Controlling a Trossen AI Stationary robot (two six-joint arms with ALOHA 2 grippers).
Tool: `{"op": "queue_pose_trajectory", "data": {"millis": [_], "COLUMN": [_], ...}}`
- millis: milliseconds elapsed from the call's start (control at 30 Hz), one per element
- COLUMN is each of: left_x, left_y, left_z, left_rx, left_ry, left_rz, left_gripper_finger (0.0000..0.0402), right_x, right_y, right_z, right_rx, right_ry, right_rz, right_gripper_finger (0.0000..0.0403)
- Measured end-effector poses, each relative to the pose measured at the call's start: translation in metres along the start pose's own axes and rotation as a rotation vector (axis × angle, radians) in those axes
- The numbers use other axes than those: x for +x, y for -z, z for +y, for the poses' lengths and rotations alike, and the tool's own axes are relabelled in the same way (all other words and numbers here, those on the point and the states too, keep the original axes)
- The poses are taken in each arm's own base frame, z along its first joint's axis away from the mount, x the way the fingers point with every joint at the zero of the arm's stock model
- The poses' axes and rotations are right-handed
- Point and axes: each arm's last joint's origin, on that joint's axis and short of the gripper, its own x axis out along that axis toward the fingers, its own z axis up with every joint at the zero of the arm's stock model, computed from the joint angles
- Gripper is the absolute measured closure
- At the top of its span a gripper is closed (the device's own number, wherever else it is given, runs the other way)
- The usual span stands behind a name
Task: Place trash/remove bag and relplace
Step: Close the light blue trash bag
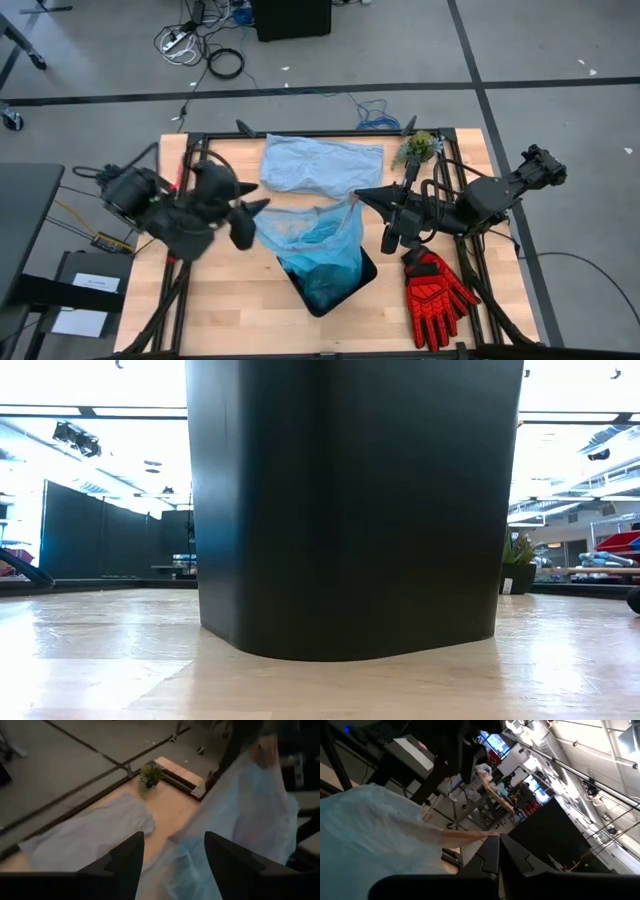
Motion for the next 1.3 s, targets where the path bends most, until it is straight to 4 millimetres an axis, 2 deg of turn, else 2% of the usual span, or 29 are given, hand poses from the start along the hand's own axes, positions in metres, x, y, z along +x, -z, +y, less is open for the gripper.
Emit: {"op": "queue_pose_trajectory", "data": {"millis": [133, 233, 433, 567, 733, 1100, 1300], "left_x": [-0.001, 0.004, 0.024, 0.039, 0.05, 0.078, 0.082], "left_y": [0.002, 0.011, 0.04, 0.045, 0.035, 0.003, -0.004], "left_z": [0.006, 0.007, 0.001, 0.008, 0.02, 0.057, 0.068], "left_rx": [-0.077, -0.037, 0.085, -0.019, -0.114, -0.077, -0.117], "left_ry": [-0.005, -0.004, -0.058, -0.137, -0.199, -0.241, -0.156], "left_rz": [0.014, 0.083, 0.18, 0.183, 0.162, 0.34, 0.507], "left_gripper_finger": [0.019, 0.0204, 0.0219, 0.0219, 0.0211, 0.0165, 0.0138], "right_x": [0.0, 0.0, -0.001, -0.002, 0.0, 0.001, -0.002], "right_y": [0.0, 0.0, 0.0, 0.002, 0.002, 0.003, 0.002], "right_z": [0.0, 0.001, 0.003, 0.006, 0.008, 0.012, 0.014], "right_rx": [0.006, 0.023, 0.027, 0.041, 0.073, 0.074, 0.075], "right_ry": [-0.001, -0.005, -0.033, -0.053, -0.056, -0.067, -0.076], "right_rz": [0.0, 0.001, -0.004, 0.0, 0.006, 0.017, 0.018], "right_gripper_finger": [0.0403, 0.0403, 0.0403, 0.0403, 0.0403, 0.0403, 0.0403]}}
